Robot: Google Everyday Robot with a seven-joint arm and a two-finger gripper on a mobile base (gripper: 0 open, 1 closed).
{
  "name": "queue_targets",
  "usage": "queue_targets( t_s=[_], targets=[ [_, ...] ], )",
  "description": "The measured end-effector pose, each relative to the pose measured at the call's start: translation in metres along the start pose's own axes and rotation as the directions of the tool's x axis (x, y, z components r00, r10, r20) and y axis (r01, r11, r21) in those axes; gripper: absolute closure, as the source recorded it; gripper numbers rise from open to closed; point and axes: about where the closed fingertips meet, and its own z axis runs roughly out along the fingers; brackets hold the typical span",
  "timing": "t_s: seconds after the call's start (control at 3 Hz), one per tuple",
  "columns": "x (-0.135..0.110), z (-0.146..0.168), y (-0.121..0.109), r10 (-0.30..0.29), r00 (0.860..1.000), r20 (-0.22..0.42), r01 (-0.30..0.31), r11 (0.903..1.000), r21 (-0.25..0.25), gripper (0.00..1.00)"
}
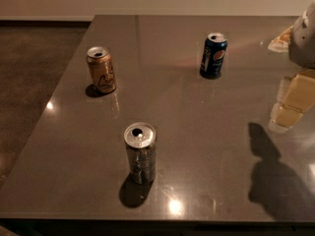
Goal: Move pepsi can near redbull can
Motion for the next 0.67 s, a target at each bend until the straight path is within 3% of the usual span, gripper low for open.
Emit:
queue_targets(
  t_s=[0.33,0.67],
  targets=[
    [-0.002,-0.001,-0.004,0.008,1.0,-0.009,-0.008,0.9999,0.011,0.0],
    [-0.011,0.012,-0.031,0.079,0.997,0.023,-0.079,0.9968,0.009,0.0]
  ],
)
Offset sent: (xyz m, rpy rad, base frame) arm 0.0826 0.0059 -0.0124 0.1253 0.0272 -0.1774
